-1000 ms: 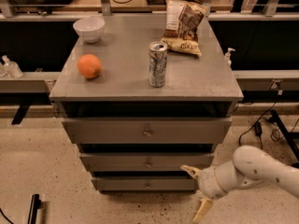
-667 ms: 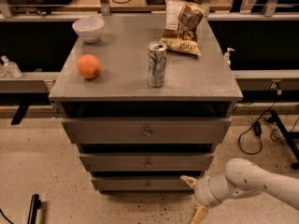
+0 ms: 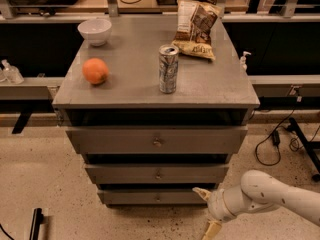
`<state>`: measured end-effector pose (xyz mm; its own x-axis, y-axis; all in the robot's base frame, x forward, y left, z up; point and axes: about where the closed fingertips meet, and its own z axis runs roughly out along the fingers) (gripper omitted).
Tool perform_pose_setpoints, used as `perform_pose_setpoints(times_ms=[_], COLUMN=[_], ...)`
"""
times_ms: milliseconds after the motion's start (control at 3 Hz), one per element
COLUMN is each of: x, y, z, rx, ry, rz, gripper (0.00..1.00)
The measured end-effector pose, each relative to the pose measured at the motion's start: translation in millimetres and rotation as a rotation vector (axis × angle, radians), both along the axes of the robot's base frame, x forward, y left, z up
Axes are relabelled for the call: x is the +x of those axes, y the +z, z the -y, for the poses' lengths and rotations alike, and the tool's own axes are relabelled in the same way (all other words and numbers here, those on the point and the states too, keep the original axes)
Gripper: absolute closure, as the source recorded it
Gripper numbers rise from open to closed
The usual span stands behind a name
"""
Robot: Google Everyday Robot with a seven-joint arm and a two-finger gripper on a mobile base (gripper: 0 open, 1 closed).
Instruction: Open bottom drawer
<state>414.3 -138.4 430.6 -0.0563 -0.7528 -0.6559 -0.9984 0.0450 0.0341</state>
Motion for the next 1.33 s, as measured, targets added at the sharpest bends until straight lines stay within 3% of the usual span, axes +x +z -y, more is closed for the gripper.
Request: perform_pose_setpoints(times_ms=[333, 667, 1333], x=[23, 51, 58], y=[-41, -105, -128], z=[5, 9, 9], rx=[0.071, 0.112, 0.077], ry=[-0.086, -0.147, -0.163], rz=[0.060, 0.133, 0.127], gripper=[0.00, 0.00, 0.00])
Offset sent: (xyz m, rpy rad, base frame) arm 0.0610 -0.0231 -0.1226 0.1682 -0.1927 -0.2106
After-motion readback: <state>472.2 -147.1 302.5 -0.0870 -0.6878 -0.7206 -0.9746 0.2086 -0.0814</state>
